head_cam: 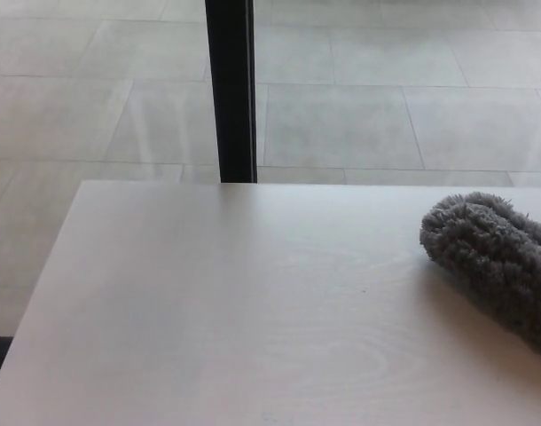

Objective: The robot uses its right hand to pick up the duster kept in the middle of the desk and use it to wipe the desk by swiping its surface twice

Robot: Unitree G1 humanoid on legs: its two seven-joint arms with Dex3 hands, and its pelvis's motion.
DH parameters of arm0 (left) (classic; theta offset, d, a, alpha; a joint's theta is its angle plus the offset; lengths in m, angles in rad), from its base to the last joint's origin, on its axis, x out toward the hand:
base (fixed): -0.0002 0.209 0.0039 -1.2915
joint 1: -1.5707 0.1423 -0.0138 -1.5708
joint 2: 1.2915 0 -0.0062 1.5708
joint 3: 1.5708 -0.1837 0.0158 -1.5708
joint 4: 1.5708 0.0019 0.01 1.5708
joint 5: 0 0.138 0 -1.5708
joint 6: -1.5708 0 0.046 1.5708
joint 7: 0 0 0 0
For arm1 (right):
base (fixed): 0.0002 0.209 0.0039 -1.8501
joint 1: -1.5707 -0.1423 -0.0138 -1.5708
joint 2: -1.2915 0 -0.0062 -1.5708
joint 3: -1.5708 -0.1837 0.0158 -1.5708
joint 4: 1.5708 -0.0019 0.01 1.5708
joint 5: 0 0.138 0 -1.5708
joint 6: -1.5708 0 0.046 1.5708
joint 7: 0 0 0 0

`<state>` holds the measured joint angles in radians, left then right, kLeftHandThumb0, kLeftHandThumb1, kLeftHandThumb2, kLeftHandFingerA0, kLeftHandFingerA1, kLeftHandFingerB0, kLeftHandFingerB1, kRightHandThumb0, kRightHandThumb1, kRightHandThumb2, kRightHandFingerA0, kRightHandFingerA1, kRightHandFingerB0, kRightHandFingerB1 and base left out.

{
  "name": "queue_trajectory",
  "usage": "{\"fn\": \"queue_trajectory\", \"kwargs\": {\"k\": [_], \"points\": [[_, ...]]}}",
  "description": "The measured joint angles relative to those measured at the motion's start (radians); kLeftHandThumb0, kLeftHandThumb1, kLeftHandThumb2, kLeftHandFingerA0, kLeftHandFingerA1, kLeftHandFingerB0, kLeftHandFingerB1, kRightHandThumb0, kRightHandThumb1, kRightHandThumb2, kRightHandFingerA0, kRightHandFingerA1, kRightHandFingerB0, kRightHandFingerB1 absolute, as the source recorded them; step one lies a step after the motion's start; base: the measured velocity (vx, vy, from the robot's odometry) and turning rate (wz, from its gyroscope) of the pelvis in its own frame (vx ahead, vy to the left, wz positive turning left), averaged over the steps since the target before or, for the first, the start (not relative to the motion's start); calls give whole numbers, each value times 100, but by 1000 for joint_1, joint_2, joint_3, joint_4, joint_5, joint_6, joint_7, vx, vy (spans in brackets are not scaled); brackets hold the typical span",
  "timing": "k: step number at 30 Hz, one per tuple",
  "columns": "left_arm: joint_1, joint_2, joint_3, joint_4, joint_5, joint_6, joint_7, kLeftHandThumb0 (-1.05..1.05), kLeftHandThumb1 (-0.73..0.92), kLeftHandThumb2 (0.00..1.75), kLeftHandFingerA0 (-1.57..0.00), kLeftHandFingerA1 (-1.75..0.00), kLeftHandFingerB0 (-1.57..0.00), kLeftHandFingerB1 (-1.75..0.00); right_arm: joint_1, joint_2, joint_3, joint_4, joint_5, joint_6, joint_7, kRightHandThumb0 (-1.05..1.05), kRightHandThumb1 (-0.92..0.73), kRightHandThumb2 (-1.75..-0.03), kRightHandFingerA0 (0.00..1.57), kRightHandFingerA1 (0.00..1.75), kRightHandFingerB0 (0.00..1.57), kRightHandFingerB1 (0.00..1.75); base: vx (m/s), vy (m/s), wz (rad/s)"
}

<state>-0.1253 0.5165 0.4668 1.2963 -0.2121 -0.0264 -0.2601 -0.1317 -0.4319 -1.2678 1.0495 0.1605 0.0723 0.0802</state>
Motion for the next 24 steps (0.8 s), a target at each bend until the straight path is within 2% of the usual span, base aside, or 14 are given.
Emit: {"fn": "queue_trajectory", "kwargs": {"k": [1,4,6,12,13,14,17,18,19,20,21,22,23,24], "points": [[0,0,0,1,0,0,2,-54,74,62,-49,-69,-39,-51,0,1,-4,5,10,0,1,-80,-66,-107,15,71,0,33,0,0,0],[1,0,4,2,-1,0,7,-57,56,95,-48,-72,-37,-60,1,1,-9,22,50,0,11,-81,-86,-66,4,86,0,41,0,0,0],[2,0,9,2,-2,0,10,-54,71,61,-52,-72,-44,-54,4,1,-9,35,79,1,21,-80,-86,-64,8,79,0,39,0,0,0],[3,1,32,3,-8,8,29,-54,74,62,-50,-69,-41,-53,17,1,24,49,157,8,53,-80,-82,-67,13,83,0,23,0,0,0],[4,1,34,3,-8,11,33,-57,57,96,-49,-71,-38,-61,20,1,31,56,169,8,60,-82,-82,-67,11,80,0,22,0,0,0],[4,1,35,3,-9,15,36,-57,73,61,-52,-68,-42,-51,22,1,40,66,183,8,66,-83,-83,-64,13,86,0,27,0,0,0],[7,2,35,3,-9,19,40,-55,73,62,-52,-67,-41,-50,29,1,70,77,218,8,78,-83,-82,-65,12,85,0,26,0,0,0],[7,2,36,3,-9,20,41,-55,74,62,-51,-65,-40,-50,31,1,77,79,227,8,79,-85,-66,-104,28,80,0,35,0,0,0],[7,2,35,3,-9,22,43,-55,74,62,-51,-65,-40,-50,35,1,90,81,237,8,80,-85,-66,-104,28,80,0,35,0,0,0],[7,3,34,3,-8,23,45,-56,57,97,-49,-70,-36,-59,38,1,101,81,243,7,82,-88,-68,-104,26,78,0,33,0,0,0],[7,3,34,3,-8,24,47,-57,74,61,-55,-65,-45,-49,41,1,115,82,250,6,85,-82,-66,-104,29,78,0,39,0,0,0],[5,4,32,3,-8,26,49,-56,72,62,-54,-68,-44,-51,42,1,126,84,255,5,87,-82,-85,-65,23,88,2,48,0,0,0],[3,4,29,4,-7,29,52,-56,71,61,-51,-69,-42,-52,43,1,136,85,260,4,88,-85,-68,-105,34,78,3,43,0,0,0],[1,4,31,4,-7,33,57,-56,71,61,-51,-69,-42,-52,46,1,156,85,265,3,91,-85,-68,-105,34,78,3,43,0,0,0]]}}
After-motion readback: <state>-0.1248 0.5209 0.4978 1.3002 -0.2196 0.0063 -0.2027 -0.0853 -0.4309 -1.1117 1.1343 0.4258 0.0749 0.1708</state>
